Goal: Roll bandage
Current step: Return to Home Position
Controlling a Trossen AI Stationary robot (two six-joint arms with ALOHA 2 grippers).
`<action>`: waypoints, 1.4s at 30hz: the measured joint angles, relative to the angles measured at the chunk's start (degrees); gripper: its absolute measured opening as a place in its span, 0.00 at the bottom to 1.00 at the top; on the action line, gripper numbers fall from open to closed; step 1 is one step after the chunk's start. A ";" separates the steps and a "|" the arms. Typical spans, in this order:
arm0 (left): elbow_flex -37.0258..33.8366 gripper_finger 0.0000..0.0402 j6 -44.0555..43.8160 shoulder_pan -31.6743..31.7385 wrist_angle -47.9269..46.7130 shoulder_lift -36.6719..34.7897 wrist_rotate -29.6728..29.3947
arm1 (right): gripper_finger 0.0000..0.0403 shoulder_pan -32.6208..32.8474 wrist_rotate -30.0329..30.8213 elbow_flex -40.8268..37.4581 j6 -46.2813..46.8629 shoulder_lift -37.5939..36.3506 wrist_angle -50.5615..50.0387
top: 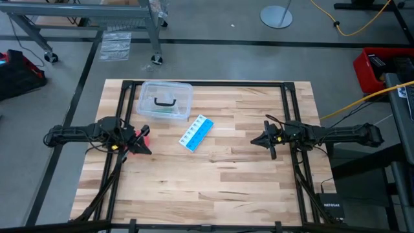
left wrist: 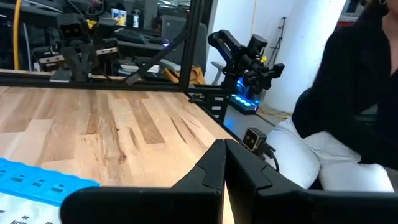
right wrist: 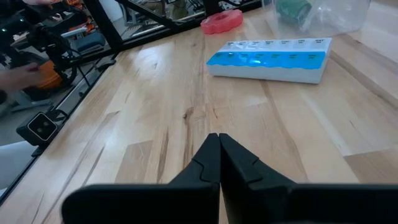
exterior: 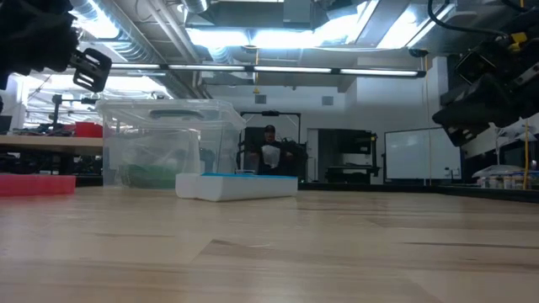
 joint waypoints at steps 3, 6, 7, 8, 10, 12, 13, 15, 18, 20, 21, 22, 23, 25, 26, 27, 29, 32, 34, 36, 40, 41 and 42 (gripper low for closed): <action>-0.01 0.00 -4.46 -0.88 -0.04 0.00 -0.01 | 0.00 0.00 0.02 0.00 0.00 0.01 0.00; -0.06 0.00 -5.55 -2.71 0.41 0.00 -0.44 | 0.00 -0.02 0.04 0.00 -0.02 0.00 0.00; -0.15 0.00 -1.87 -3.53 0.88 0.00 -1.41 | 0.00 -0.02 0.04 0.00 -0.02 0.00 0.00; -0.19 0.00 3.87 -4.38 1.18 0.00 -2.71 | 0.00 -0.02 0.04 0.00 -0.02 0.02 0.00; -0.19 0.00 16.71 -6.25 1.18 0.00 -5.98 | 0.00 -0.02 0.07 0.00 -0.02 0.00 0.00; -0.33 0.00 24.44 -8.54 1.30 0.00 -9.91 | 0.00 -0.02 0.07 0.00 -0.01 0.00 0.00; -0.78 0.00 25.97 -9.57 2.29 0.00 -11.93 | 0.00 -0.02 0.07 0.00 -0.02 0.01 -0.01; -2.40 0.00 27.60 -11.30 6.12 0.00 -16.44 | 0.00 -0.03 0.11 0.00 -0.01 0.02 0.00; -2.63 0.00 25.72 -12.83 6.14 0.04 -23.35 | 0.00 -0.04 0.11 0.00 0.00 0.00 -0.02; -2.63 0.00 22.28 -12.86 6.30 0.02 -26.75 | 0.00 -0.04 0.11 0.00 0.00 0.02 -0.02; -2.63 0.00 20.68 -12.85 6.39 0.02 -28.37 | 0.00 -0.04 0.09 0.00 -0.01 0.02 -0.02; -2.63 0.00 19.44 -12.84 6.45 0.02 -29.80 | 0.00 -0.04 0.07 0.00 0.00 0.02 -0.02; -2.63 0.00 18.40 -12.64 6.56 0.02 -31.01 | 0.00 -0.04 0.07 0.00 -0.01 0.01 -0.02; -2.63 0.00 16.11 -12.22 6.48 0.02 -32.81 | 0.00 -0.04 0.07 0.00 -0.01 0.02 -0.02; -2.63 0.00 15.65 -11.93 6.32 0.02 -33.19 | 0.00 -0.04 0.06 0.00 0.00 0.02 -0.02; -2.63 0.00 15.30 -11.76 6.05 0.02 -33.26 | 0.00 -0.04 0.04 0.00 -0.02 0.02 -0.02; -2.63 0.00 14.64 -11.26 5.46 0.02 -33.12 | 0.00 -0.04 0.04 0.00 0.00 0.00 -0.02; -2.61 0.00 11.92 -10.31 5.46 0.02 -33.10 | 0.00 -0.04 0.01 0.00 -0.02 0.01 -0.01; -2.61 0.00 10.06 -9.46 5.42 0.02 -32.88 | 0.00 -0.04 0.00 0.00 0.00 0.02 -0.02; -2.61 0.00 9.79 -8.45 5.40 0.02 -32.75 | 0.00 -0.04 0.00 0.00 -0.02 0.02 -0.02; -2.61 0.00 12.96 -7.12 5.37 0.02 -32.72 | 0.00 -0.04 0.00 0.00 0.00 0.02 -0.01; -2.61 0.00 14.40 -6.99 5.38 0.02 -32.71 | 0.00 -0.04 0.00 0.00 -0.02 0.02 -0.02; -2.61 0.00 15.68 -6.92 5.38 0.02 -32.70 | 0.00 -0.04 -0.02 0.00 -0.01 0.02 -0.01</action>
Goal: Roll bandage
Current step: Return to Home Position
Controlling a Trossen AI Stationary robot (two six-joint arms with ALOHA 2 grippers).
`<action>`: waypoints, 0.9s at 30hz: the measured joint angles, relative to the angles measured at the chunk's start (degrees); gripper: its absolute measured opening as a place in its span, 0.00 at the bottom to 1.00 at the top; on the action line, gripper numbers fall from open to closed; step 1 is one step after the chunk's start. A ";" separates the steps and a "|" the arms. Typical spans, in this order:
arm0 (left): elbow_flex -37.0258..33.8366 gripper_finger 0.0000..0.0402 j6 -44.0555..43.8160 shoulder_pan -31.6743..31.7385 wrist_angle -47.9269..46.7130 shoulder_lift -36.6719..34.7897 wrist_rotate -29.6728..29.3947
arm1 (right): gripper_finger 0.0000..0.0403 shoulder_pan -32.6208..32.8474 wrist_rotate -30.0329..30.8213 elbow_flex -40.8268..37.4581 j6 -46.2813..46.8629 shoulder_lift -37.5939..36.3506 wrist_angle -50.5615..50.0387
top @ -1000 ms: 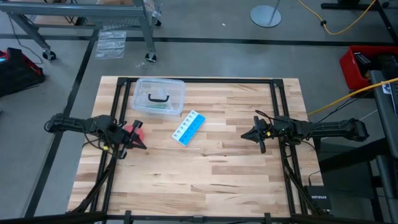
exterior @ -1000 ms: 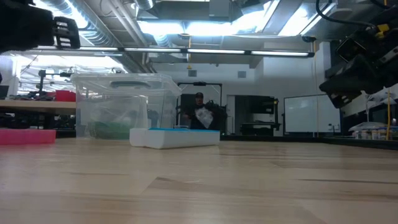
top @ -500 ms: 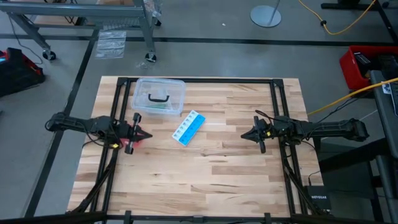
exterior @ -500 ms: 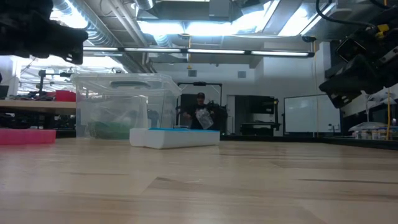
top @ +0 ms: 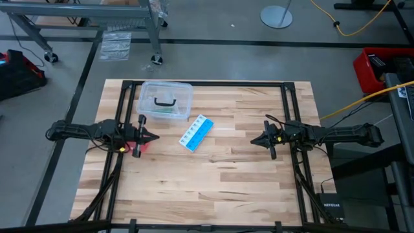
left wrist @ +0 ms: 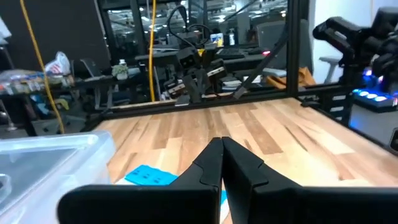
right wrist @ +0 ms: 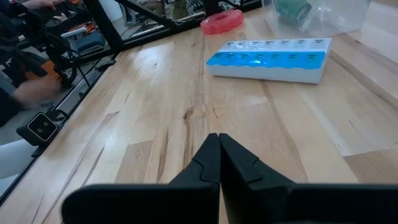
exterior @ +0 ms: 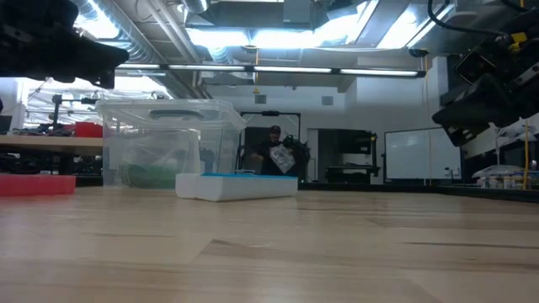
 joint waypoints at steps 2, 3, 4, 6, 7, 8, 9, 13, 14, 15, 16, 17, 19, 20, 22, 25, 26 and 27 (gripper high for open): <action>0.00 0.00 1.78 0.00 0.00 0.00 0.01 | 0.00 0.00 0.00 0.00 0.02 -0.02 0.01; 0.00 0.00 2.17 0.00 0.00 0.00 0.04 | 0.00 0.00 0.00 0.00 0.02 0.00 0.01; 0.00 0.00 2.53 0.00 -0.02 0.00 0.04 | 0.00 0.00 0.00 0.00 0.00 0.00 0.00; 0.00 0.00 2.83 0.00 0.00 0.00 0.04 | 0.00 0.00 0.00 0.00 0.00 -0.01 -0.01; 0.00 0.00 2.84 0.00 0.00 0.00 0.04 | 0.00 0.00 0.00 0.00 0.02 0.00 0.01; 0.00 0.00 2.84 0.02 0.00 0.00 0.04 | 0.00 0.00 0.00 0.00 0.00 -0.01 -0.01; 0.00 0.00 2.84 0.00 -0.02 0.00 0.04 | 0.00 0.00 0.00 0.00 -0.01 -0.01 -0.02; 0.00 0.00 2.83 0.00 -0.02 0.00 0.04 | 0.00 0.00 -0.02 0.00 0.01 -0.01 0.00; 0.00 0.00 2.82 0.00 -0.02 0.00 0.04 | 0.00 0.00 -0.02 0.00 0.01 -0.01 0.00; 0.00 0.00 2.82 0.01 -0.02 0.00 0.04 | 0.00 0.00 -0.02 0.00 0.00 0.00 0.00; 0.00 0.00 2.82 0.00 -0.02 0.00 0.04 | 0.00 0.00 -0.02 0.00 0.00 0.00 0.01; 0.00 0.00 2.82 0.00 -0.02 0.00 0.04 | 0.00 0.00 -0.02 0.00 0.00 -0.01 -0.01; 0.00 0.00 2.82 0.02 -0.02 0.00 0.04 | 0.00 0.00 -0.02 0.00 0.00 -0.01 -0.01; 0.00 0.00 2.82 0.01 -0.02 0.00 0.04 | 0.00 0.00 -0.02 0.00 0.01 0.00 0.00; 0.00 0.00 2.82 0.01 -0.02 0.00 0.04 | 0.00 0.00 -0.02 0.00 0.02 -0.02 -0.02; 0.00 0.00 2.81 0.02 -0.02 0.00 0.04 | 0.00 0.00 -0.02 0.00 -0.01 -0.02 0.01; 0.00 0.00 2.80 0.00 -0.02 0.00 0.04 | 0.00 0.00 -0.02 0.00 0.00 -0.02 -0.01; 0.00 0.00 2.82 0.00 -0.02 0.00 0.04 | 0.00 0.04 -0.02 0.00 0.02 -0.02 -0.02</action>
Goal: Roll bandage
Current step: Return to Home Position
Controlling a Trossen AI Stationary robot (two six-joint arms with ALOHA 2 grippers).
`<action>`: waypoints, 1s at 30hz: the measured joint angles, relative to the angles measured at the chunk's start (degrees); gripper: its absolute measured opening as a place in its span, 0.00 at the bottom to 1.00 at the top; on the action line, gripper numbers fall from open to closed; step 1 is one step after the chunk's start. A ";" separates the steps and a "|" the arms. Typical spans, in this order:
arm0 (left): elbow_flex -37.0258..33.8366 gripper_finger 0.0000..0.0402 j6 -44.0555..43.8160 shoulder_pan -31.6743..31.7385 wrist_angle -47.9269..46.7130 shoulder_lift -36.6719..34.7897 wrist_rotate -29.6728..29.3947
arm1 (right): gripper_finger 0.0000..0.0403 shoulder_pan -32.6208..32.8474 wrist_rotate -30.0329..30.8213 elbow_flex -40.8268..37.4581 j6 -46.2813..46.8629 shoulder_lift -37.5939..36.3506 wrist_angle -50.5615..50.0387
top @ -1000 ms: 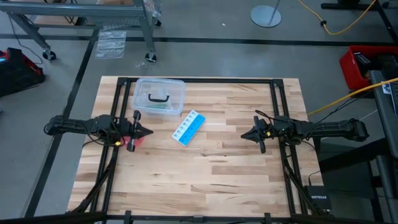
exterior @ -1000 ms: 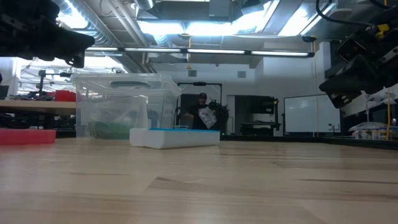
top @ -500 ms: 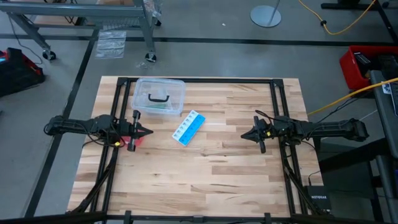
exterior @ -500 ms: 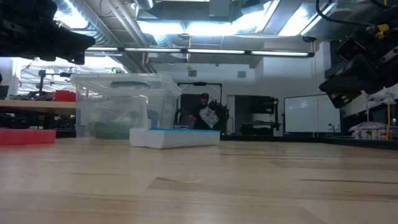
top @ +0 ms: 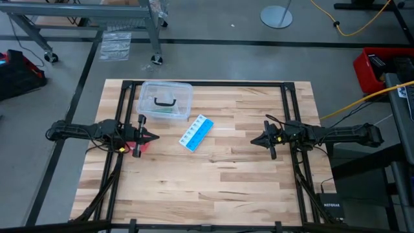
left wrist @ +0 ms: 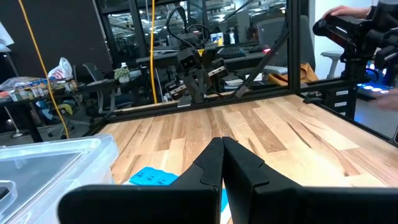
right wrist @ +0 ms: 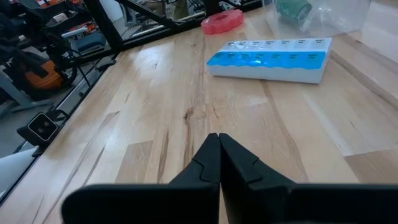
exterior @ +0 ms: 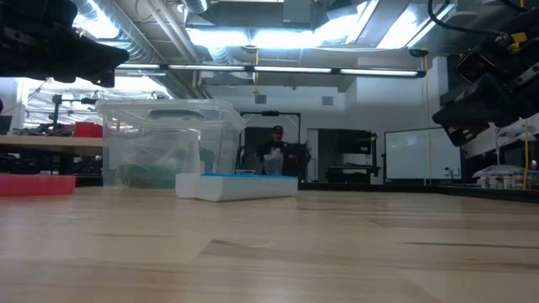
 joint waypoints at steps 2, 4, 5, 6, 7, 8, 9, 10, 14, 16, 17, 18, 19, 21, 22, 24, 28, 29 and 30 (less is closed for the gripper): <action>0.00 0.00 -0.02 0.02 0.00 0.00 0.00 | 0.00 0.01 0.00 0.00 -0.02 -0.49 0.01; 0.00 0.00 -0.02 0.00 0.00 0.00 0.00 | 0.00 0.01 -0.03 0.00 0.01 -1.58 -0.07; 0.00 0.00 -0.02 0.00 -0.02 0.00 -0.01 | 0.00 0.01 -0.14 0.00 0.14 -2.28 -0.13; 0.00 0.00 -0.02 0.02 -0.02 -0.01 0.00 | 0.00 0.01 -0.67 0.00 0.64 -3.07 -0.10; 0.00 0.00 -0.02 0.01 -0.02 0.00 -0.01 | 0.00 0.01 -1.50 0.00 1.46 -4.25 0.00; 0.00 0.00 -0.02 0.01 -0.02 -0.02 -0.01 | 0.00 0.01 -1.79 0.00 1.58 -5.62 0.00; 0.00 0.00 -0.02 0.02 -0.02 -0.02 -0.01 | 0.00 0.01 -1.88 0.00 1.56 -7.07 0.03; 0.00 0.00 -0.02 0.02 -0.02 -0.02 -0.02 | 0.00 0.01 -1.90 0.00 1.40 -8.68 0.03; 0.00 0.00 -0.02 0.02 -0.02 -0.02 -0.02 | 0.00 0.01 -2.02 0.00 -0.37 -16.28 0.04; 0.00 0.00 -0.02 0.01 -0.02 -0.02 -0.02 | 0.00 -0.04 -2.11 0.00 0.01 -19.23 0.12; 0.00 0.00 -0.04 0.02 -0.02 -0.02 0.00 | 0.00 -0.04 -2.51 0.00 0.23 -19.33 0.74; 0.00 0.00 -0.02 0.00 -0.02 -0.02 -0.02 | 0.00 -0.04 -2.69 0.06 0.28 -19.23 0.67; 0.00 0.00 -0.03 0.02 -0.02 0.00 -0.01 | 0.00 -0.04 -2.75 0.17 0.18 -19.17 0.70; 0.00 0.00 -0.04 0.02 -0.02 0.16 -0.02 | 0.00 -0.04 -2.84 0.24 -0.18 -19.25 0.79; 0.00 0.00 -0.04 0.02 -0.02 0.21 -0.02 | 0.00 -0.04 -2.61 0.26 -1.00 -19.26 0.94; 0.00 0.00 -0.03 0.02 -0.02 0.20 -0.02 | 0.00 -0.04 -1.52 0.26 -4.72 -19.21 0.86; 0.00 0.00 -0.04 0.00 -0.02 0.20 -0.02 | 0.00 -0.04 -0.56 0.31 -11.87 -19.23 1.50; 0.00 0.00 -0.04 0.00 -0.02 0.20 -0.02 | 0.00 -0.04 -0.55 0.31 -12.24 -19.21 1.20; 0.00 0.00 -0.03 0.02 -0.02 0.21 -0.02 | 0.00 -0.04 -0.55 0.31 -12.32 -19.21 1.14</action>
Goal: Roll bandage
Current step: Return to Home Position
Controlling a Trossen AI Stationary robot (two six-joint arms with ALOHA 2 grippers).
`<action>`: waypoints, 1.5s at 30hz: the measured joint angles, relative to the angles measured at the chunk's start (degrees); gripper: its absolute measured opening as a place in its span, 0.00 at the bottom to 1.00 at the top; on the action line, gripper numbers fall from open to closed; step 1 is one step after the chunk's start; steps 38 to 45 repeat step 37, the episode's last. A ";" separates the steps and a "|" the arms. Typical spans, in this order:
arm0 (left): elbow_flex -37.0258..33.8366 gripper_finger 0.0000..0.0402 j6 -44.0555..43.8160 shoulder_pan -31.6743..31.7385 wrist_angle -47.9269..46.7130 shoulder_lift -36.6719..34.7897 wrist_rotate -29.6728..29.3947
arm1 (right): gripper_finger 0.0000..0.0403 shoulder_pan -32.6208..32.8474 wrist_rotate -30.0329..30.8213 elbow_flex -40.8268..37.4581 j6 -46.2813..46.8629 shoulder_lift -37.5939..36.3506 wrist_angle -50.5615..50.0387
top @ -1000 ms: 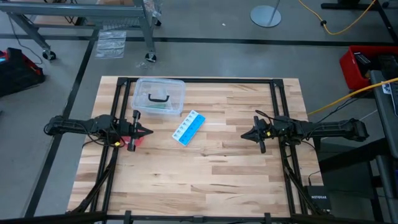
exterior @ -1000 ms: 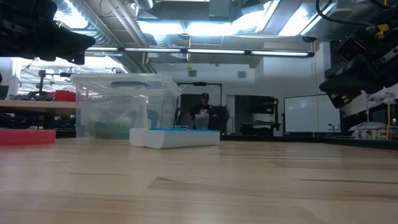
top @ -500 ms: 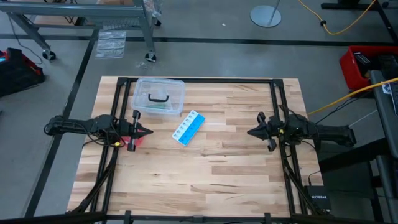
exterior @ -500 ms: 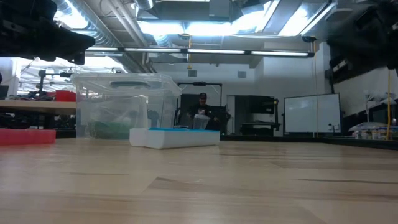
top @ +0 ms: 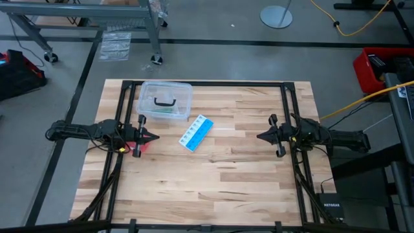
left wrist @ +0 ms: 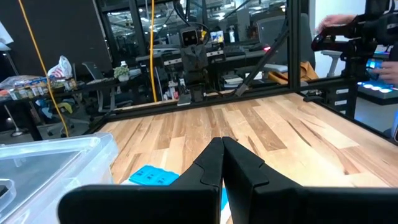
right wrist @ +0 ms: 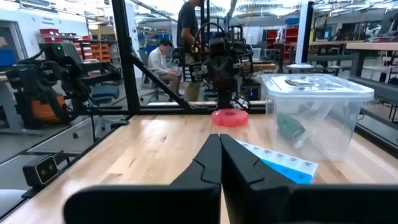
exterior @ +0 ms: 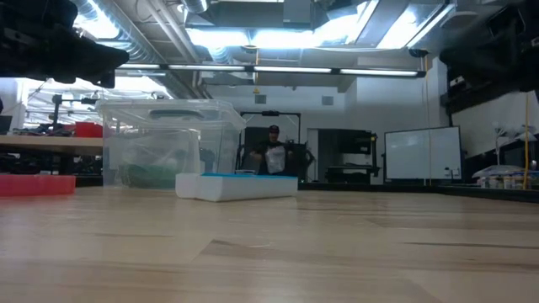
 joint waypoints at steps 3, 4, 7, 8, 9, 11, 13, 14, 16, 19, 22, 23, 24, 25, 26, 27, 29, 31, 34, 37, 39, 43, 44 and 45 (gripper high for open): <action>0.00 0.00 -0.01 -0.01 0.00 -0.01 0.00 | 0.00 0.00 0.04 0.03 -0.03 -0.02 -0.44; 0.00 0.00 -0.01 -0.02 0.00 -0.01 0.00 | 0.00 0.00 0.05 0.04 -0.04 -0.01 -0.94; 0.00 0.00 -0.01 0.00 0.00 -0.01 0.00 | 0.00 0.00 0.07 0.11 -0.05 -0.02 -1.22; 0.00 0.00 -0.01 0.00 0.00 -0.01 0.00 | 0.00 0.00 0.07 0.11 -0.05 0.00 -1.22; 0.00 0.00 -0.01 0.00 0.00 0.01 0.00 | 0.00 0.00 0.07 0.11 -0.05 -0.02 -1.25; 0.00 0.00 -0.01 0.00 0.00 -0.01 0.00 | 0.00 0.00 0.07 0.13 -0.05 -0.02 -1.29; 0.00 0.00 -0.01 0.00 0.00 0.01 0.00 | 0.00 0.00 0.07 0.15 -0.05 -0.02 -1.25; 0.00 0.00 -0.01 0.00 0.00 -0.01 0.00 | 0.00 0.00 0.07 0.16 -0.05 -0.02 -1.28; 0.00 0.00 -0.01 -0.01 0.00 -0.01 0.00 | 0.00 0.00 0.07 0.17 -0.05 0.00 -1.29; 0.00 0.00 -0.01 -0.02 0.00 0.00 0.00 | 0.00 0.00 0.07 0.17 -0.05 0.00 -1.29; 0.00 0.00 -0.01 -0.01 0.00 -0.01 0.00 | 0.00 0.00 0.07 0.20 -0.07 -0.02 -1.29; 0.00 0.00 -0.01 0.00 0.00 -0.01 0.00 | 0.00 0.00 0.07 0.20 -0.07 -0.02 -1.29; 0.00 0.00 -0.01 0.00 0.00 -0.01 0.00 | 0.00 0.00 0.07 0.20 -0.07 -0.02 -1.29; 0.00 0.00 -0.01 0.00 0.00 -0.01 0.00 | 0.00 0.00 0.07 0.20 -0.07 -0.02 -1.29; 0.00 0.00 -0.01 -0.01 0.00 -0.01 0.00 | 0.00 0.00 0.07 0.20 -0.07 -0.02 -1.29; 0.00 0.00 -0.01 -0.01 0.00 -0.01 0.00 | 0.00 0.00 0.07 0.20 -0.07 -0.02 -1.29; 0.00 0.00 -0.01 -0.01 0.00 0.01 0.00 | 0.00 0.00 0.07 0.20 -0.07 -0.02 -1.29; 0.00 0.00 -0.01 -0.01 0.00 -0.01 0.00 | 0.00 0.00 0.07 0.22 -0.07 -0.02 -1.29; 0.00 0.00 -0.01 0.00 0.00 -0.01 0.00 | 0.00 0.00 0.07 0.24 -0.07 -0.02 -1.29; 0.00 0.00 -0.01 0.00 0.00 -0.01 0.00 | 0.00 0.00 0.07 0.24 -0.07 -0.02 -1.29; 0.00 0.00 -0.01 0.00 0.00 -0.01 0.00 | 0.00 0.00 0.07 0.24 -0.07 -0.02 -1.29; 0.00 0.00 -0.01 0.00 0.00 -0.01 0.00 | 0.00 0.00 0.07 0.24 -0.07 -0.02 -1.29; 0.00 0.00 -0.01 0.00 0.00 -0.01 0.00 | 0.00 0.00 0.07 0.24 -0.07 -0.02 -1.29; 0.00 0.00 -0.01 0.00 0.00 -0.01 0.00 | 0.00 0.00 0.07 0.24 -0.07 -0.02 -1.29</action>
